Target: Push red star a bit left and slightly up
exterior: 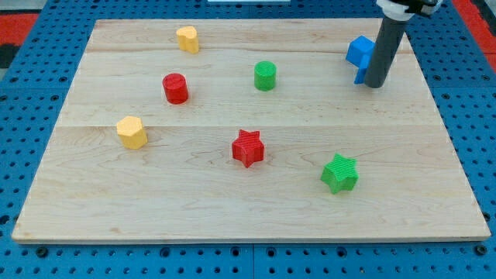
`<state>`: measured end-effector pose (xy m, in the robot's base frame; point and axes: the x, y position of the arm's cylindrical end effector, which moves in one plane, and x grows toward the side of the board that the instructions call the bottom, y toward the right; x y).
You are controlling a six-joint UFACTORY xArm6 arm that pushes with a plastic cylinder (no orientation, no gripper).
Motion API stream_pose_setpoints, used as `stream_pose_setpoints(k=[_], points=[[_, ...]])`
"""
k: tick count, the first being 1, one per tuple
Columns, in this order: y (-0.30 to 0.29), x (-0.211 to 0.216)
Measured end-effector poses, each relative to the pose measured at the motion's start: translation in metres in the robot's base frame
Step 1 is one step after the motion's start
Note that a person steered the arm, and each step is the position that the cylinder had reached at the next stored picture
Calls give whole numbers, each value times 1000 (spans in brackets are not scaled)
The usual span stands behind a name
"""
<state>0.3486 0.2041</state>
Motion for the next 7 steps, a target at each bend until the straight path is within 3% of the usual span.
stream_pose_setpoints(k=[3, 4, 5, 7], points=[[-3, -56], [12, -47], [18, -8], [-23, 63]])
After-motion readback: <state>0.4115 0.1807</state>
